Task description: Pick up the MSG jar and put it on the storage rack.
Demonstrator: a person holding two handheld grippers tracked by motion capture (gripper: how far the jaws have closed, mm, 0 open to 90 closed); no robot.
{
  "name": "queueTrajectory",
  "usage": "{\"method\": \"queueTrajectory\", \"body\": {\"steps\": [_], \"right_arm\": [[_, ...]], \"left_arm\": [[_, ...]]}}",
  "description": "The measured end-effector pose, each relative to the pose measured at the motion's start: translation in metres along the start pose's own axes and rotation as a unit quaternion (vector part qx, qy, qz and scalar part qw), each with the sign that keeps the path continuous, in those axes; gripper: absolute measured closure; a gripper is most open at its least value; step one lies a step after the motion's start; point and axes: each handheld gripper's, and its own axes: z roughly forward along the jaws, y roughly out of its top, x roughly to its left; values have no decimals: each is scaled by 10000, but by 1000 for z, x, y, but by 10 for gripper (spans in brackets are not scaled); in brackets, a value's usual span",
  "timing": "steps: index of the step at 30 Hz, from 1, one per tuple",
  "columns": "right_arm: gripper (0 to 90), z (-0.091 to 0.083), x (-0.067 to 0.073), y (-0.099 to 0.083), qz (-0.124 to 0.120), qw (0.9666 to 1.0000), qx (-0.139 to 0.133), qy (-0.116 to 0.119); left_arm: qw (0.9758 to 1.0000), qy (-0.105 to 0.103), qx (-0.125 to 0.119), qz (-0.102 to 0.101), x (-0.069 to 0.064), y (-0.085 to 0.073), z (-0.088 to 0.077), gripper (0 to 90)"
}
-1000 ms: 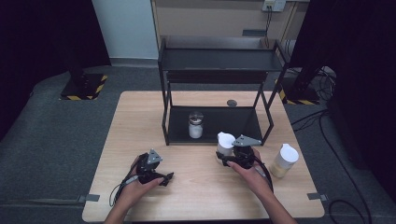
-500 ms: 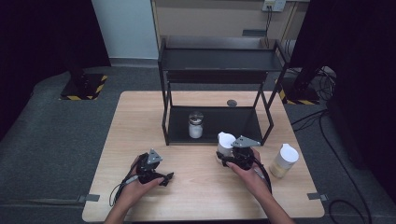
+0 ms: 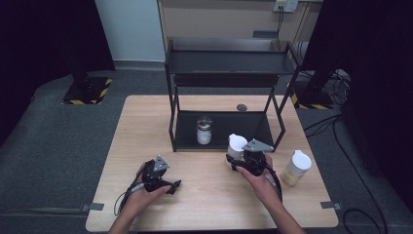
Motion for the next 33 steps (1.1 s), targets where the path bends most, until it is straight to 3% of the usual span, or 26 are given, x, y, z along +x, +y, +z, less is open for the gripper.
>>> {"method": "queueTrajectory", "body": {"steps": [5, 23, 33], "right_arm": [[314, 2, 6, 6, 29, 9998, -56, -172], [314, 22, 17, 33, 98, 9990, -64, -440], [314, 36, 13, 40, 150, 9984, -71, -540]], "left_arm": [[10000, -1, 1, 1, 0, 0, 0, 0], [10000, 0, 1, 1, 0, 0, 0, 0], [10000, -9, 1, 7, 0, 0, 0, 0]]}}
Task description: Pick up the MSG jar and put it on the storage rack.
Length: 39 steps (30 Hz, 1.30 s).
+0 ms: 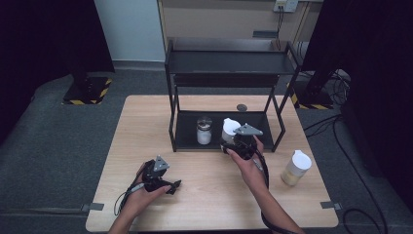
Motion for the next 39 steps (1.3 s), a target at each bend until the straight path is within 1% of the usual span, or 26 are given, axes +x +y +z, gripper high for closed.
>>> {"method": "queueTrajectory", "body": {"steps": [8, 16, 31, 39], "right_arm": [[314, 13, -6, 6, 22, 9999, 47, -91], [314, 24, -7, 11, -40, 9999, 110, -70], [314, 36, -3, 16, -70, 9999, 117, -31], [314, 40, -6, 17, -80, 9999, 144, -34]], "left_arm": [[10000, -4, 0, 6, 0, 0, 0, 0], [10000, -4, -1, 5, 0, 0, 0, 0], [10000, -2, -1, 5, 0, 0, 0, 0], [10000, -3, -1, 5, 0, 0, 0, 0]]}}
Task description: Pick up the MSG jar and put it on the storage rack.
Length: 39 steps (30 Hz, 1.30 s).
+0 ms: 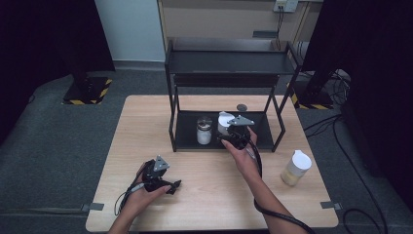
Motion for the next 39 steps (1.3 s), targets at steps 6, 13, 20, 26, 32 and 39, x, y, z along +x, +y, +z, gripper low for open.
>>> {"method": "queueTrajectory", "body": {"steps": [6, 13, 20, 26, 32, 39], "right_arm": [[314, 4, -3, 0, 7, 10000, 13, 2], [314, 9, -4, 0, 0, 10000, 76, 9], [314, 14, -2, 1, -17, 9999, 109, 27], [314, 17, -1, 2, -24, 9999, 137, 36], [314, 20, 0, 3, -42, 9998, 176, 49], [314, 21, 0, 5, -64, 9997, 212, 47]], "left_arm": [[10000, -6, -4, 4, 0, 0, 1, 0], [10000, -10, -2, 9, 0, 1, 1, 0], [10000, -11, -3, 10, 0, 1, 1, 0], [10000, -11, -3, 10, 0, 1, 1, 0], [10000, -11, -3, 9, 0, 1, 1, 0], [10000, -12, -2, 11, 0, 1, 1, 0]]}}
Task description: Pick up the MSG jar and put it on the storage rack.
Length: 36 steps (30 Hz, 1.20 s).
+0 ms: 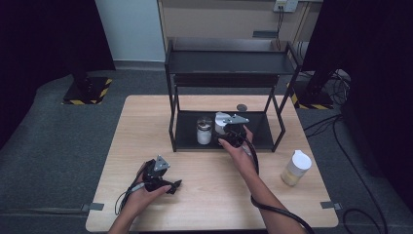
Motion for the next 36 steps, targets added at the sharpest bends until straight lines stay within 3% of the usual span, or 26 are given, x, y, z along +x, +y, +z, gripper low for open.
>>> {"method": "queueTrajectory", "body": {"steps": [36], "right_arm": [[310, 1, -12, -1, 161, 9997, 10, 169]], "left_arm": [[10000, -5, -2, 3, 0, 0, 0, 0]]}}
